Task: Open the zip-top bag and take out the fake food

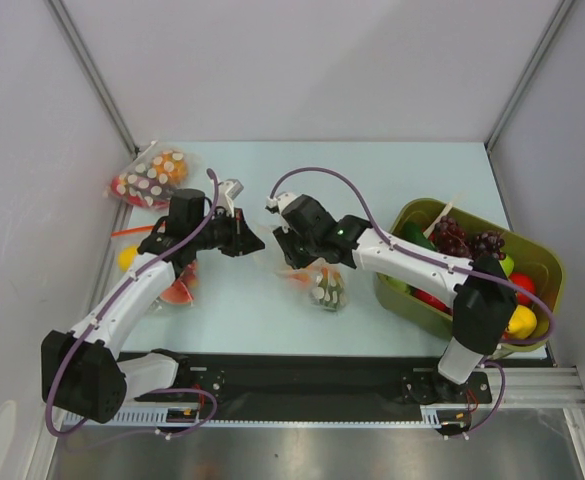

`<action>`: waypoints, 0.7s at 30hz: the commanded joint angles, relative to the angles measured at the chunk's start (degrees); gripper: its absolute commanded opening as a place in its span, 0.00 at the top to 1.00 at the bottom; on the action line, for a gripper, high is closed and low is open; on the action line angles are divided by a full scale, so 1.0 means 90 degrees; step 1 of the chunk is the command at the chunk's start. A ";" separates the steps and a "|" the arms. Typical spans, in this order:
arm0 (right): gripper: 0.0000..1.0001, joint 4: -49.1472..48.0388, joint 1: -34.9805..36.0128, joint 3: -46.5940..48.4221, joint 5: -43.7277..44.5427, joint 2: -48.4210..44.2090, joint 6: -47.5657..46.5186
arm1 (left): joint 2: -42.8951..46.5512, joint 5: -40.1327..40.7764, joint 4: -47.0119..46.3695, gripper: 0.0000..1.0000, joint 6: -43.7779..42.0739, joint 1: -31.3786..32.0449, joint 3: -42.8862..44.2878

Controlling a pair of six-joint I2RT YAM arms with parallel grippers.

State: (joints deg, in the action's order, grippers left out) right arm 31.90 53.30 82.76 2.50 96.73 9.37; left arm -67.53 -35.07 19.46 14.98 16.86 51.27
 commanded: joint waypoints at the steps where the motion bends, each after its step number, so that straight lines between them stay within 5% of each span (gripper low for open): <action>1: 0.68 -0.0213 -0.0014 -0.0367 0.0406 0.0092 0.0024 | -0.0065 -0.0195 -0.0190 1.00 0.0024 0.0031 0.0105; 8: 0.59 -0.0751 -0.0170 -0.0865 0.0600 0.0122 0.0141 | -0.0153 -0.0215 -0.0200 1.00 0.0025 0.0040 0.0105; 18: 0.22 -0.1308 -0.0385 -0.1110 0.0562 0.0473 0.0317 | -0.0231 -0.0244 -0.0190 1.00 0.0015 0.0079 0.0105; 21: 0.18 -0.1454 -0.0404 -0.1129 0.0649 0.0639 0.0327 | -0.0231 -0.0234 -0.0180 1.00 0.0005 0.0079 0.0105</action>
State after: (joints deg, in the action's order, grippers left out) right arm 21.02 50.39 73.08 6.11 101.03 11.92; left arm -69.65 -36.25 19.42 14.98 17.47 51.27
